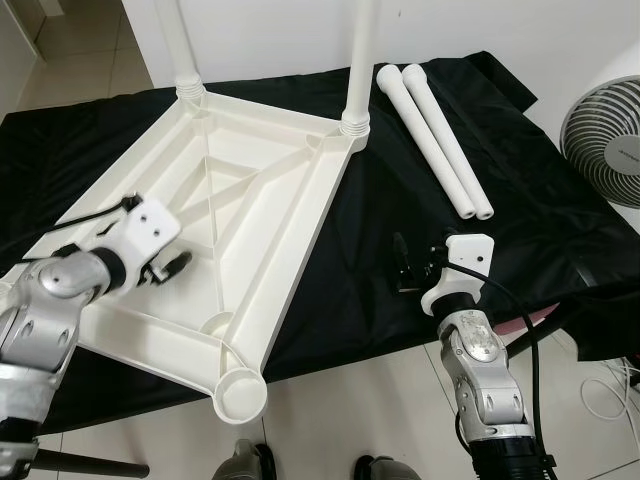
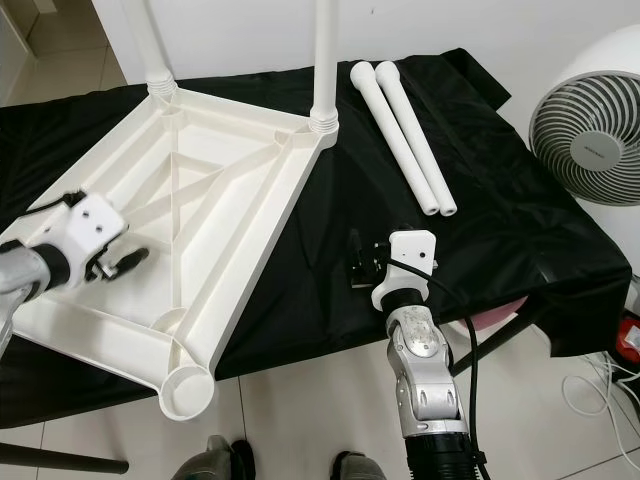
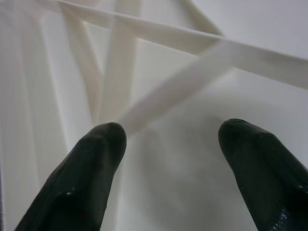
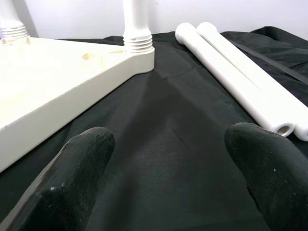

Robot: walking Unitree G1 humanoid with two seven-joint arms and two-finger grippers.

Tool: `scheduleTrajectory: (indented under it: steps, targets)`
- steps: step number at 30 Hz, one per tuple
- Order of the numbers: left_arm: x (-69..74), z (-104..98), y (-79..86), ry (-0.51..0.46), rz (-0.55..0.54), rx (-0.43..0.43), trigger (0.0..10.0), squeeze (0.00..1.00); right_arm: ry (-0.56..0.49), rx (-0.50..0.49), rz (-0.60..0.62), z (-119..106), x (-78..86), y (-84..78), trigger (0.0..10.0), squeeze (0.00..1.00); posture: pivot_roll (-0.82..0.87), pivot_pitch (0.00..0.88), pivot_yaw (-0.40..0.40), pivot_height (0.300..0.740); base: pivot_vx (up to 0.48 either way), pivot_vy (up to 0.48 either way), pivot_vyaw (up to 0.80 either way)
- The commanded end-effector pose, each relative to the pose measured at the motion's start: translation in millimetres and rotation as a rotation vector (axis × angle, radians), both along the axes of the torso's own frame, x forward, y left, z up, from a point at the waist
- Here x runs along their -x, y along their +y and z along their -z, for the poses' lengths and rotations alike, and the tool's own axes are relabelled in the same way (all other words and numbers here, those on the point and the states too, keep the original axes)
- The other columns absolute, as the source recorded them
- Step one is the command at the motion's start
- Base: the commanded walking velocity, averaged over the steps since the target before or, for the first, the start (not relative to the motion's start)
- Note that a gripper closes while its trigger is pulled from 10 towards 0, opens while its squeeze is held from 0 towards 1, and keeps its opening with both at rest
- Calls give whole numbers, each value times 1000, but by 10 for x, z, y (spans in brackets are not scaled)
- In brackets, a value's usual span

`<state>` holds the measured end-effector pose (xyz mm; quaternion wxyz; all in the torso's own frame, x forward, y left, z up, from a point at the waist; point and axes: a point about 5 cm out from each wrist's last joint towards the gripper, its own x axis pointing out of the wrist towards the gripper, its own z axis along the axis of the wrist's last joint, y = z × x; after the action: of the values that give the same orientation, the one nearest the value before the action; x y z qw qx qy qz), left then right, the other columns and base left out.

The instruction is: Building children table

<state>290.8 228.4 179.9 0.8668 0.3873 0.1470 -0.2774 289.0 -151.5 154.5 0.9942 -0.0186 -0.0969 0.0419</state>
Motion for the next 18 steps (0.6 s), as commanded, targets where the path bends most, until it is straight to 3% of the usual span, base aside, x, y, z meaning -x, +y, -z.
scheduleTrajectory:
  steps: [1,6,13,17,18]
  targets:
    - [80,26,-73,59,65,-3,10000,0,14,3,-9,43,2,13,10000,0,-28,122,32,740,0,0,0]
    - [205,63,-176,133,156,2,10000,0,15,5,-7,47,0,0,10000,0,-29,128,30,740,0,0,0]
    - [234,48,-332,137,217,46,10000,0,15,7,-4,48,1,-9,10000,0,-29,128,30,740,0,0,0]
    - [142,36,-792,82,317,139,10000,0,11,6,9,34,-5,-28,10000,0,-43,139,38,740,0,0,0]
    - [142,36,-792,82,317,139,10000,0,11,6,9,34,-5,-28,10000,0,-43,139,38,740,0,0,0]
